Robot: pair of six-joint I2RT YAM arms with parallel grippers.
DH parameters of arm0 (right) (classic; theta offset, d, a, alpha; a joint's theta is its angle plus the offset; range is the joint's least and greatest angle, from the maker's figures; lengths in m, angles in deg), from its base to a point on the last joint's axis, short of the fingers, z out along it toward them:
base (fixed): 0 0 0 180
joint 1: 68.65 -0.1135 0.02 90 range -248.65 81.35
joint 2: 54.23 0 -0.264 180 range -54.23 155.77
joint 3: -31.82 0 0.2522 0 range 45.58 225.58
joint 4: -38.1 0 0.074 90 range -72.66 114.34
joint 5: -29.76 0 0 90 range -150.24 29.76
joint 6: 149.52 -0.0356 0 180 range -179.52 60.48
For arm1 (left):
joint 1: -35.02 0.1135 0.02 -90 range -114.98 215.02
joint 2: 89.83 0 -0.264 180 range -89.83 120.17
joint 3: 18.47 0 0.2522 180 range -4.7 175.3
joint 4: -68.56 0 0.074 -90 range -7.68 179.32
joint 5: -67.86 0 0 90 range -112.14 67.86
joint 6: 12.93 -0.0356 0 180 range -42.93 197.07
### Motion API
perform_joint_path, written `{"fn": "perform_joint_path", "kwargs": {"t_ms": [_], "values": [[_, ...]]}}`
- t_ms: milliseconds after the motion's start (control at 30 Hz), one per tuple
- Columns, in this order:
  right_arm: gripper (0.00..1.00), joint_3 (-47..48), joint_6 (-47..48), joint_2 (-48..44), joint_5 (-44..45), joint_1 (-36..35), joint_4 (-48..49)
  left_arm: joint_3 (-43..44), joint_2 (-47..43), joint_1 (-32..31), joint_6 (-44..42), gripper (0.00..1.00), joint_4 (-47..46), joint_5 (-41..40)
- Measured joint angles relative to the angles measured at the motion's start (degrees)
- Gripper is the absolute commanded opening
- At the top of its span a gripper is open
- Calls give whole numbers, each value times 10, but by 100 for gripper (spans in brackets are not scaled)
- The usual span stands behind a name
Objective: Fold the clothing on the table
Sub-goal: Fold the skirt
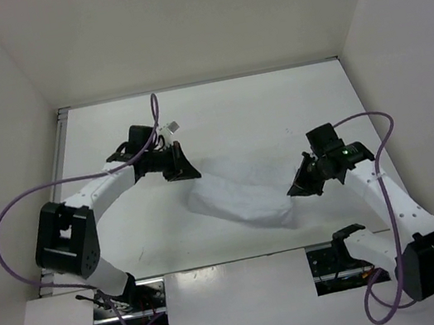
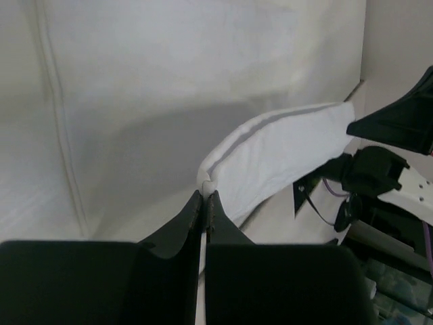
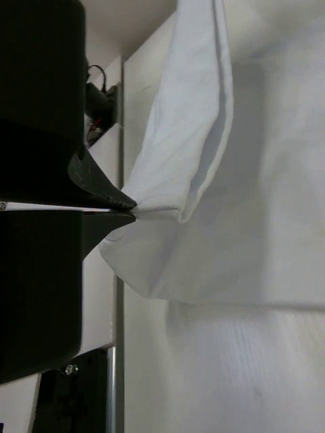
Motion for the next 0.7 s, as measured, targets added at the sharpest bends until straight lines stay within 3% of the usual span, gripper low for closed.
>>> {"fn": "perform_joint_path", "kwargs": {"t_ms": [300,700], "values": [[0,27,11,106,52,36,51,141,164,0,-13,0,-39,-22],[0,66,29,211,88,44,98,204,248,0,-17,0,-42,-31]]}}
